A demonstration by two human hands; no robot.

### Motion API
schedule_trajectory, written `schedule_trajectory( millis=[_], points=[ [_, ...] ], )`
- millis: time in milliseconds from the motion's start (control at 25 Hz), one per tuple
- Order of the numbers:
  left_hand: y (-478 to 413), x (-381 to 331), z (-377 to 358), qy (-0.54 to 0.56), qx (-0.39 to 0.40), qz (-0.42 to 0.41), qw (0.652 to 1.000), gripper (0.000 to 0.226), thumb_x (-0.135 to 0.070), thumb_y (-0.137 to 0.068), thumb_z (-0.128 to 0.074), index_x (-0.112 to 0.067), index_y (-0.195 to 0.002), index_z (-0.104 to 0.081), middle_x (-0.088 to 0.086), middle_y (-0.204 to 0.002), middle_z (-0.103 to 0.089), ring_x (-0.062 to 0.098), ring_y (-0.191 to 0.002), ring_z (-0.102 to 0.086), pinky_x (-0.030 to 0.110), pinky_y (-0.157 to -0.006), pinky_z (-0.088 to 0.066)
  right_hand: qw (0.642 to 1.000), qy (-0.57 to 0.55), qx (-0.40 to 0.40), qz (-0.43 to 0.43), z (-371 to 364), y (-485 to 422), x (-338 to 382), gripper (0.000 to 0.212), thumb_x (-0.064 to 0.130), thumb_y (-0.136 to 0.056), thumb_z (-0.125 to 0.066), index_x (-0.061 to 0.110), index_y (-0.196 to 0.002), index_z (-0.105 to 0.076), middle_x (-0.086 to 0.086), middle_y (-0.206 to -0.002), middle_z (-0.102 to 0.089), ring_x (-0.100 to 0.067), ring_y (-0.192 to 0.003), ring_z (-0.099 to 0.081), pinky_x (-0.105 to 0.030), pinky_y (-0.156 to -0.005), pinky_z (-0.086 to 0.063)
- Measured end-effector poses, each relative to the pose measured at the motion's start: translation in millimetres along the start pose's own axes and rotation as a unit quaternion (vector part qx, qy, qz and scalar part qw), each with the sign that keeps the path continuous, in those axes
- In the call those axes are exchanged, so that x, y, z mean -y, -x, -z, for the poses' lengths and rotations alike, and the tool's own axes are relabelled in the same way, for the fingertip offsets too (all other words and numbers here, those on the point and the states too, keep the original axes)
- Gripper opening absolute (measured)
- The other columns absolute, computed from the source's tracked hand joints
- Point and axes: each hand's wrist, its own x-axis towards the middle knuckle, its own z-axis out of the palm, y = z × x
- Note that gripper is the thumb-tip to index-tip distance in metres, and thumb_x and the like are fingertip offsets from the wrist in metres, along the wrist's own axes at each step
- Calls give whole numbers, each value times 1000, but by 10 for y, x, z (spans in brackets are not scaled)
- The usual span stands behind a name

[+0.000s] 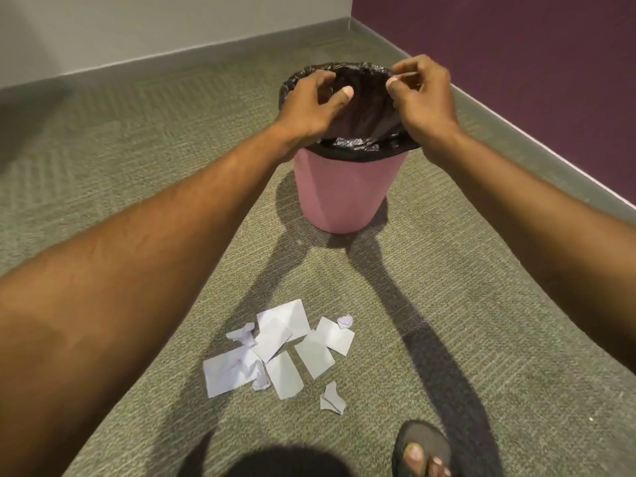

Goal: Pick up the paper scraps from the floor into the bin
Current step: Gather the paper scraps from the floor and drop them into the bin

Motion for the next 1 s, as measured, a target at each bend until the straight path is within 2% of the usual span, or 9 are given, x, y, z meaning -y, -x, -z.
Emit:
schedule_trajectory(
  millis=[120, 240, 280, 360, 440, 560, 680, 800, 1000],
  points=[
    [252, 60, 142, 40, -143, -15, 989, 20, -32, -92, -58, -14, -92, -66, -7, -80, -63, 5, -76, -60, 34, -76, -54, 996, -64, 58, 38, 8, 382, 43, 10, 15, -91, -58, 8, -91, -64, -5, -72, -66, -16, -55, -64, -33, -51, -52],
    [835, 475, 151, 29, -223, 36, 974, 26, -29, -91, -56, -7, -79, -62, -5, -67, -56, 7, -62, -50, 36, -63, -48, 969, -12, 245, 32, -122, 1034, -172, 10, 13, -92, -63, 4, -89, -67, -2, -68, -65, -10, -53, -59, -26, -51, -49],
    [1096, 718, 111, 7, -186, 67, 980, 26, -31, -91, -56, -7, -83, -62, -3, -71, -58, 10, -65, -52, 36, -64, -49, 942, 38, 332, 7, -193, 1268, -320, 12, 19, -92, -66, 7, -94, -68, -1, -76, -68, -9, -63, -63, -27, -58, -51],
    [1671, 1156, 30, -68, -40, 121, 990, 30, -39, -89, -60, -13, -103, -61, 3, -94, -63, 17, -85, -58, 40, -77, -54, 854, 185, 486, -22, -320, 1709, -639, 42, 40, -87, -69, 13, -118, -62, -3, -110, -66, -16, -95, -64, -36, -77, -54],
    [2143, 1477, -30, -205, 144, 139, 958, 65, -54, -81, -66, -21, -133, -47, 8, -126, -53, 25, -115, -51, 45, -96, -47, 765, 325, 556, -12, -416, 2097, -941, 79, 60, -80, -67, 18, -141, -42, -9, -141, -48, -27, -122, -51, -44, -95, -48],
    [2575, 1737, -142, -407, 321, 108, 848, 109, -68, -69, -68, -27, -152, -11, 15, -158, -15, 36, -145, -16, 51, -115, -23, 727, 423, 541, -21, -521, 2606, -1184, 106, 77, -69, -62, 19, -149, -22, -14, -151, -30, -37, -133, -37, -52, -102, -40],
    [2805, 1876, -295, -455, 406, 94, 787, 126, -67, -64, -72, -30, -152, 10, 16, -160, 19, 39, -147, 14, 56, -118, -1, 722, 458, 516, -45, -633, 2933, -1286, 116, 82, -69, -55, 17, -152, -5, -20, -157, -12, -44, -139, -25, -60, -103, -37],
    [2866, 1931, -381, -459, 413, 85, 782, 125, -56, -65, -79, -28, -152, 7, 21, -159, 19, 42, -147, 13, 57, -117, -3, 740, 480, 472, -8, -751, 3080, -1249, 103, 72, -78, -56, 15, -151, -11, -25, -154, -18, -47, -136, -28, -58, -100, -41],
    [2829, 1859, -353, -441, 371, 35, 817, 92, -47, -73, -76, -26, -145, -23, 18, -159, -6, 39, -144, -11, 53, -115, -21, 789, 418, 450, 17, -863, 3167, -1218, 74, 48, -85, -66, 14, -142, -33, -14, -141, -38, -32, -124, -40, -47, -95, -49]
  ],
)
